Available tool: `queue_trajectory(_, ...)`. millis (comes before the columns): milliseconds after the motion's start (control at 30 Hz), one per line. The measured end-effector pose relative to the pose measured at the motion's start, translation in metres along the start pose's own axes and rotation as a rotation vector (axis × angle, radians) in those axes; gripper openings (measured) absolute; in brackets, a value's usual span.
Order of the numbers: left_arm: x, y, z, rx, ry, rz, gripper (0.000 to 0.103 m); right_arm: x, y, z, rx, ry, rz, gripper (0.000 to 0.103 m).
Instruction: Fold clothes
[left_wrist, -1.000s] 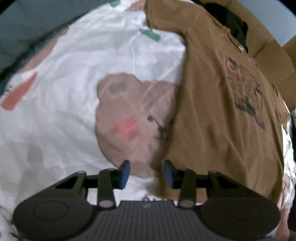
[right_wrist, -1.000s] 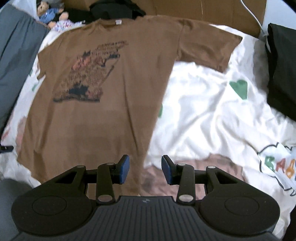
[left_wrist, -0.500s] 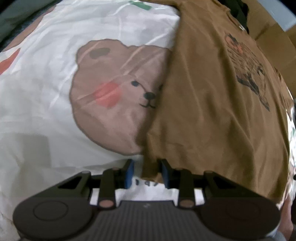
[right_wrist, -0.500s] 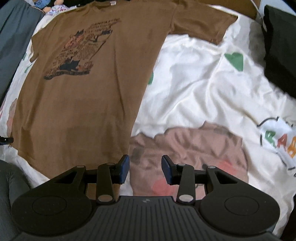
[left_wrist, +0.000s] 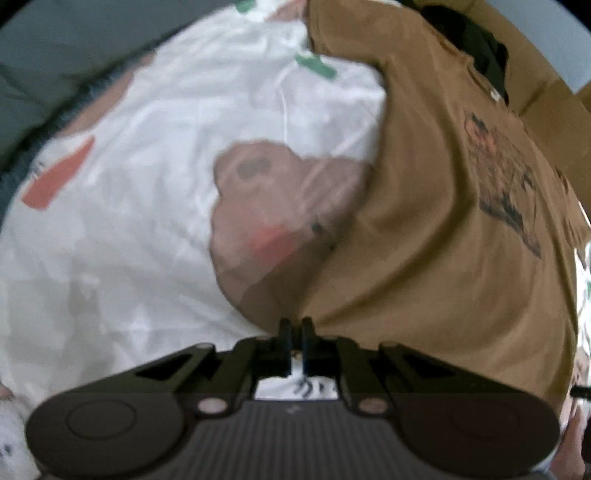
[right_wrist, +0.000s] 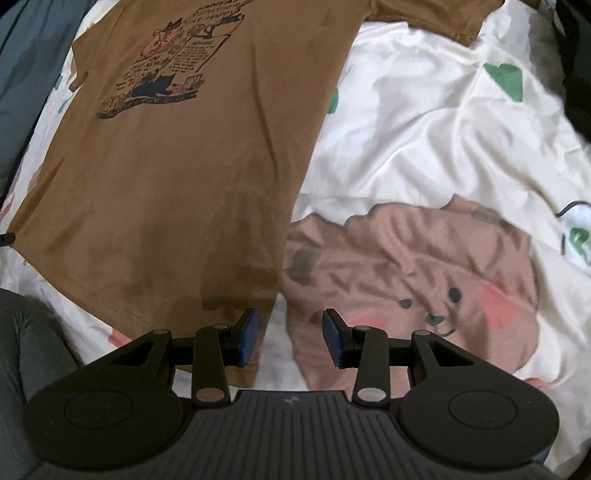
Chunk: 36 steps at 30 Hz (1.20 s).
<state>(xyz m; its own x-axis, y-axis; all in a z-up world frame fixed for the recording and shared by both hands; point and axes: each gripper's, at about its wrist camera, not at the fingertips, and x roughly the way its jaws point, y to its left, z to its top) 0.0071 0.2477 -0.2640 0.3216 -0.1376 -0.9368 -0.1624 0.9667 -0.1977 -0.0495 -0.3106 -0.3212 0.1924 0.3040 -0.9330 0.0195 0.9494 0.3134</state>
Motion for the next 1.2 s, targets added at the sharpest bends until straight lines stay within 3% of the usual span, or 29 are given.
queue_trajectory(333, -0.012, -0.007, 0.024, 0.018, -0.066, 0.050, 0.005, 0.011, 0.003, -0.001, -0.003, 0.031, 0.013, 0.043)
queue_trajectory(833, 0.001, -0.009, 0.036, 0.030, -0.054, 0.054, 0.005, 0.037, 0.024, -0.007, -0.028, 0.095, 0.079, 0.042)
queue_trajectory(967, 0.001, -0.008, 0.033, 0.025, -0.047, 0.053, 0.005, 0.035, 0.020, -0.006, -0.009, 0.151, 0.085, 0.039)
queue_trajectory(1100, 0.000, -0.008, 0.027, 0.021, -0.039, 0.050, 0.005, 0.032, 0.014, -0.009, -0.002, 0.161, 0.100, 0.010)
queue_trajectory(1200, -0.005, -0.007, 0.021, 0.022, -0.033, 0.041, 0.005, 0.028, 0.015, -0.009, -0.033, 0.158, 0.099, 0.007)
